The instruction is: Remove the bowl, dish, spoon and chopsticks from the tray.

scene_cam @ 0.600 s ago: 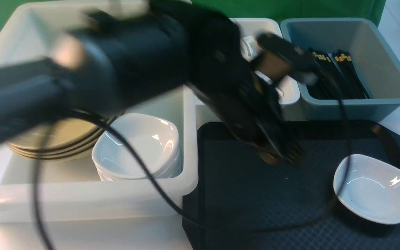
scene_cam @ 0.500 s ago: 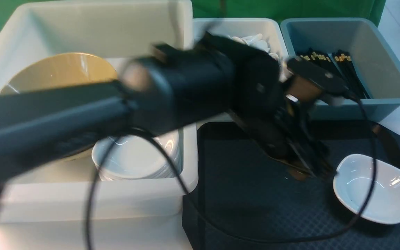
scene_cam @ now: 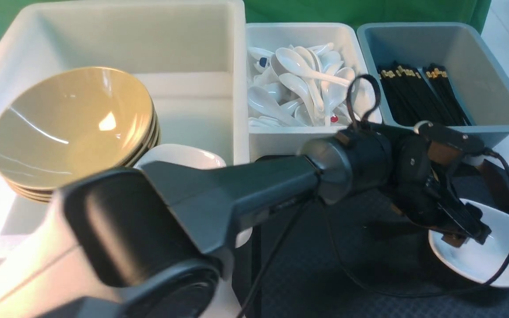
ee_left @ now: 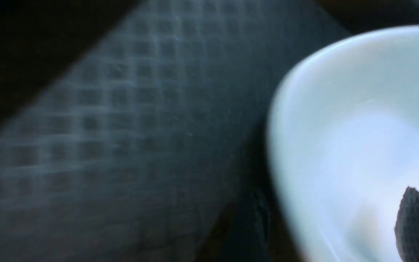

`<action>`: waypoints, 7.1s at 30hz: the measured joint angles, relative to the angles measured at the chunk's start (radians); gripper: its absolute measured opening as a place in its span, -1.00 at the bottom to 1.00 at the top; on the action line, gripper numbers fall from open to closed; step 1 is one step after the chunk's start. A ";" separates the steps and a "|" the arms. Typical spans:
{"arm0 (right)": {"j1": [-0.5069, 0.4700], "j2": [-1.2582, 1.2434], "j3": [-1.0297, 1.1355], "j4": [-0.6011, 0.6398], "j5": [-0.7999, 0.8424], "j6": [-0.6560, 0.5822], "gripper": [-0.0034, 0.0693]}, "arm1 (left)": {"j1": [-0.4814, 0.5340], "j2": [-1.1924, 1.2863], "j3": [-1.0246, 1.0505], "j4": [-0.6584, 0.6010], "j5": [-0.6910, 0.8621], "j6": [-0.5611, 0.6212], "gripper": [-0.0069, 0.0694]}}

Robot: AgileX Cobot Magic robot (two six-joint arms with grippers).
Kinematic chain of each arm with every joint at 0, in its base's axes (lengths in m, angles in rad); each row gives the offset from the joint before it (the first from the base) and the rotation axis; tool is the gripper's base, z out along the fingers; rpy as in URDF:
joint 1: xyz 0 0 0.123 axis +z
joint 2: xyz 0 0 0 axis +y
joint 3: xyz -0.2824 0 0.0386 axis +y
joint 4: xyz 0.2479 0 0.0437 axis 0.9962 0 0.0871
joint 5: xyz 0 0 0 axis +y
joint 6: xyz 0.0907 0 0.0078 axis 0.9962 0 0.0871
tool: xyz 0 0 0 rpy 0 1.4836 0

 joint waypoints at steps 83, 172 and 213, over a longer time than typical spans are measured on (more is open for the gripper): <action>0.290 0.057 0.337 0.311 -0.856 -0.313 -0.78 | 0.769 -1.978 1.469 0.460 0.089 -0.151 -0.85; -0.429 -0.639 1.069 0.043 -0.956 0.084 -0.77 | 0.769 -2.118 1.534 0.461 -0.050 -0.155 -0.86; -0.429 -0.639 1.068 0.043 -0.951 0.084 -0.69 | 0.999 -2.383 1.983 0.430 -0.308 -0.155 -0.86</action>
